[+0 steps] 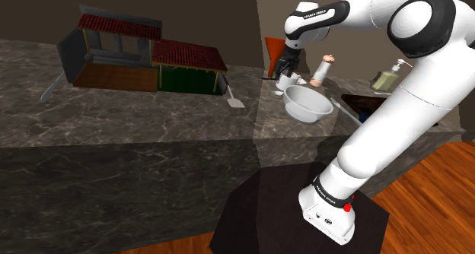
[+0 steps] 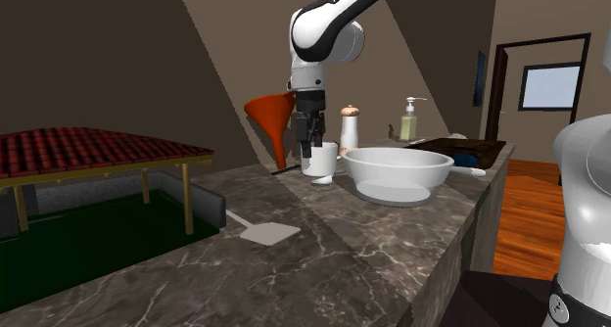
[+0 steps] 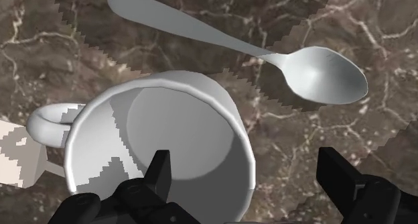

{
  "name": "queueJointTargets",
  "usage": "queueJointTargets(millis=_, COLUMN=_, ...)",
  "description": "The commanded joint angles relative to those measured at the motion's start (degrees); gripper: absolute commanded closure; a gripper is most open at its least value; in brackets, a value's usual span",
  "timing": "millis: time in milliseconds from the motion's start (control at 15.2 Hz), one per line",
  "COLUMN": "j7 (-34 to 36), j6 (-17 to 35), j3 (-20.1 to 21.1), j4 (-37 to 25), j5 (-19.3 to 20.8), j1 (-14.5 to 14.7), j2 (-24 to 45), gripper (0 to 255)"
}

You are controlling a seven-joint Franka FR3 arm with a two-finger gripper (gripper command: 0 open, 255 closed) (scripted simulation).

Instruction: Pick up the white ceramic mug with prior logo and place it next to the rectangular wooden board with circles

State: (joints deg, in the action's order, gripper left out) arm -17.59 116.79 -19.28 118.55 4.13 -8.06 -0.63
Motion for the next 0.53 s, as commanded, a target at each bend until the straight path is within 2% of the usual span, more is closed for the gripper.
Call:
queueJointTargets(millis=0, j7=0.0, j6=-0.1, j3=0.0, j4=0.2, j5=0.0, j1=0.0, j2=0.2, gripper=0)
queueJointTargets(millis=132, j7=0.0, j6=-0.1, j3=0.0, j4=0.2, j5=0.0, j1=0.0, j2=0.2, gripper=0)
queueJointTargets(millis=198, j7=0.0, j6=-0.1, j3=0.0, j4=0.3, j5=0.0, j1=0.0, j2=0.1, gripper=255)
queueJointTargets(millis=462, j7=0.0, j6=-0.3, j3=0.0, j4=0.2, j5=0.1, j1=0.0, j2=0.0, gripper=255)
